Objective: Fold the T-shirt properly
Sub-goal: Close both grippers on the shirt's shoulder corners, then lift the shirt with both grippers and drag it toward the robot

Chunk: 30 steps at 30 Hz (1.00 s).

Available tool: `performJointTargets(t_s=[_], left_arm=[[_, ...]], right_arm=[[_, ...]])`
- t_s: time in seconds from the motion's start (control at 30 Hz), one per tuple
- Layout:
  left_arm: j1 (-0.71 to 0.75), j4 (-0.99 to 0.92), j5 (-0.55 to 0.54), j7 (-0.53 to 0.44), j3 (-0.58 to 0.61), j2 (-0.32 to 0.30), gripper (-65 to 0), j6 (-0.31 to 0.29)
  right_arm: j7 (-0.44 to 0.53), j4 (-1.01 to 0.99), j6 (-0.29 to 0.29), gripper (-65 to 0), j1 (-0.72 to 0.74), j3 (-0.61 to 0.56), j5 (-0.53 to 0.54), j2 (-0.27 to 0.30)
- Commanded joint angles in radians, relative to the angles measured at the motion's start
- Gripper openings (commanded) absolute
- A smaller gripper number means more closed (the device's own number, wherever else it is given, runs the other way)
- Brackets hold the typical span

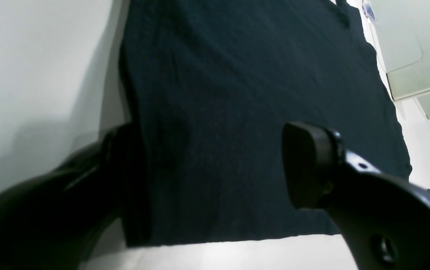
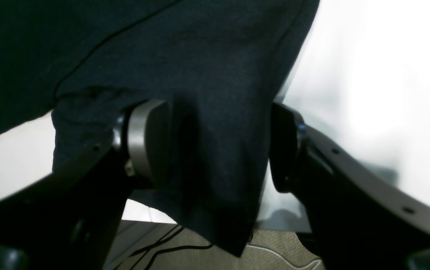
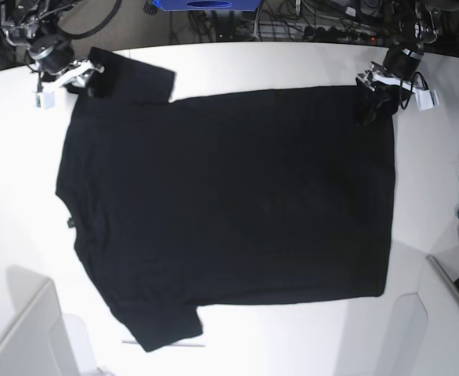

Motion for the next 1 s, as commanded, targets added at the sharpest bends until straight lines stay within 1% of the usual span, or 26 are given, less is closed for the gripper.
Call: performJointTargets(t_s=[0.0,0.03,0.17,0.2,0.23,0.3,0.4,0.43,0.57,0.63,0.77,0.83,0.9,0.97], left_arm=[[0.016,-0.019,0.06,0.09,0.012,0.001,-15.1,0.058],[0.016,-0.019,0.06,0.09,0.012,0.001,-19.1,0.058],[0.016,-0.021,0.06,0.09,0.009,0.003,-43.4,0.058],[0.016,-0.021,0.06,0.09,0.007,0.003,-49.7,0.058],[0.016,-0.021,0.06,0.09,0.007,0.003,-55.1,0.058],[0.016,-0.021,0.06,0.095,0.012,0.0,-64.3,0.058],[0.016,-0.018,0.062,0.119,0.013,0.0,-65.0,0.058],[0.016,-0.015,0.062,0.122,0.013,0.0,-65.0,0.058],[0.022,-0.013,0.062,0.124,0.006,-0.005,-65.0,0.056],[0.023,-0.012,0.062,0.124,0.013,-0.028,-65.0,0.055],[0.053,0.011,0.063,0.121,0.009,-0.037,-65.0,0.053],[0.079,0.05,0.085,0.119,0.004,-0.039,-65.0,0.053],[0.102,0.099,0.131,0.118,0.003,-0.035,-65.0,0.053],[0.116,0.132,0.171,0.118,0.003,-0.032,-65.0,0.053]], right_arm=[[-0.068,-0.005,-0.019,-26.9,-0.016,0.0,-0.085,0.001],[-0.068,-0.005,-0.019,-26.9,-0.016,0.0,-0.085,0.001],[-0.068,-0.005,-0.019,-27.0,-0.013,0.0,-0.085,0.001],[-0.068,-0.005,-0.019,-28.4,-0.013,0.001,-0.085,0.001],[-0.066,-0.005,-0.019,-31.5,-0.011,0.001,-0.085,0.001],[-0.065,-0.005,-0.019,-41.6,-0.01,0.001,-0.085,-0.001],[-0.02,-0.005,-0.019,-60.6,-0.01,0.001,-0.085,-0.001],[-0.01,-0.005,-0.019,-65.0,-0.01,0.001,-0.085,-0.001],[0.0,-0.005,-0.019,-65.0,-0.014,0.011,-0.085,0.004],[0.0,-0.003,-0.019,-65.0,-0.019,0.011,-0.085,0.004],[0.001,0.006,-0.019,-65.0,-0.04,0.012,-0.084,0.001],[0.003,0.011,-0.016,-65.0,-0.059,0.012,-0.081,-0.001],[0.018,0.015,0.007,-65.0,-0.08,0.012,-0.081,-0.001],[0.033,0.015,0.007,-65.0,-0.103,0.012,-0.081,-0.001]])
